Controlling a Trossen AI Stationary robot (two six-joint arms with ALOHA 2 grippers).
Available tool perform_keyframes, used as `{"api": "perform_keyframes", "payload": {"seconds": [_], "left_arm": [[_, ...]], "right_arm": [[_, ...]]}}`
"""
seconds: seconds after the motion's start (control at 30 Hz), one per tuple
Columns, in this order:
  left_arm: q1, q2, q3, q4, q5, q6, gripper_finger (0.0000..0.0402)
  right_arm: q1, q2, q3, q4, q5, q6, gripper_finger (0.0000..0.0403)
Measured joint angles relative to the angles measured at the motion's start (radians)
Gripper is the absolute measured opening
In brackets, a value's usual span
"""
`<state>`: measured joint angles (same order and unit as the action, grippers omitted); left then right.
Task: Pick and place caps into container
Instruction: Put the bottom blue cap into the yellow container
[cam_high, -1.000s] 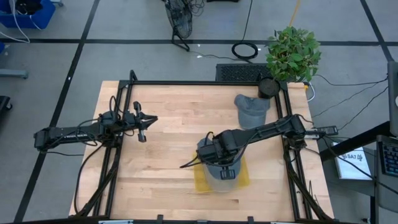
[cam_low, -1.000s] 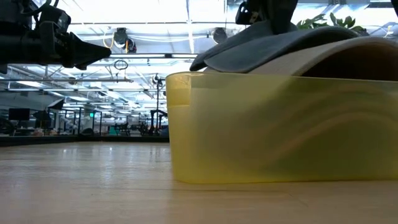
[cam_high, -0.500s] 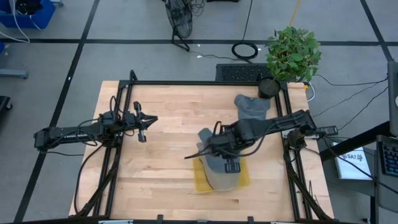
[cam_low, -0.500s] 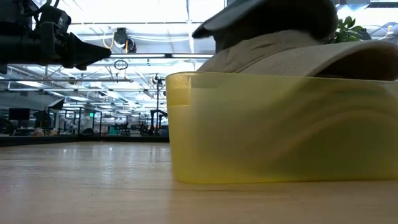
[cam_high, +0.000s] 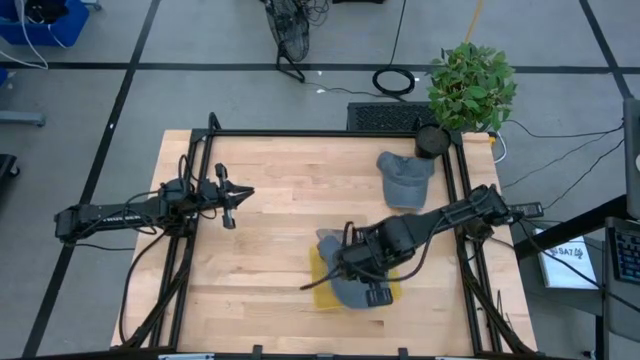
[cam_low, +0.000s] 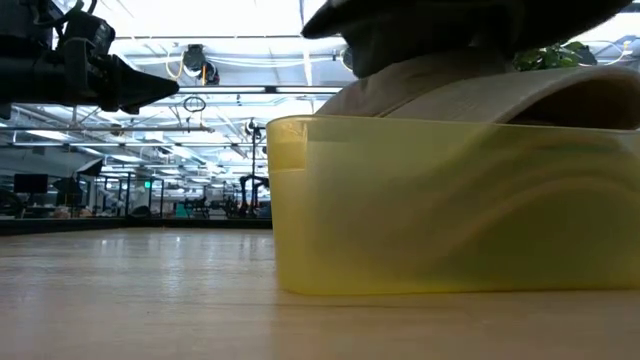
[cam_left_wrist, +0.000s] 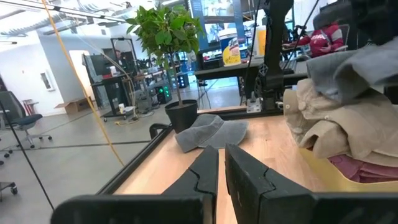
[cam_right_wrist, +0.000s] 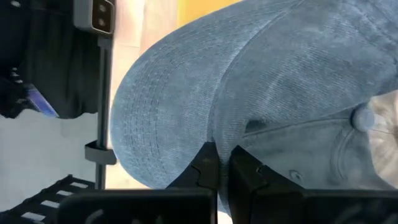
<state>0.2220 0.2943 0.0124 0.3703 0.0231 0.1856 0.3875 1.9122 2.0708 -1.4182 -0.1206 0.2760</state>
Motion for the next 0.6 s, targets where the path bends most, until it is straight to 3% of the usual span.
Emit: {"api": "perform_keyframes", "payload": {"seconds": [0.2, 0.6], "left_arm": [[0.000, 0.000, 0.000, 0.000, 0.000, -0.005, 0.0037], [0.000, 0.000, 0.000, -0.001, 0.000, -0.008, 0.0037]], "right_arm": [[-0.004, 0.055, 0.000, -0.051, 0.073, -0.001, 0.0002], [-0.035, 0.171, 0.000, -0.052, 0.091, -0.042, 0.0003]]}}
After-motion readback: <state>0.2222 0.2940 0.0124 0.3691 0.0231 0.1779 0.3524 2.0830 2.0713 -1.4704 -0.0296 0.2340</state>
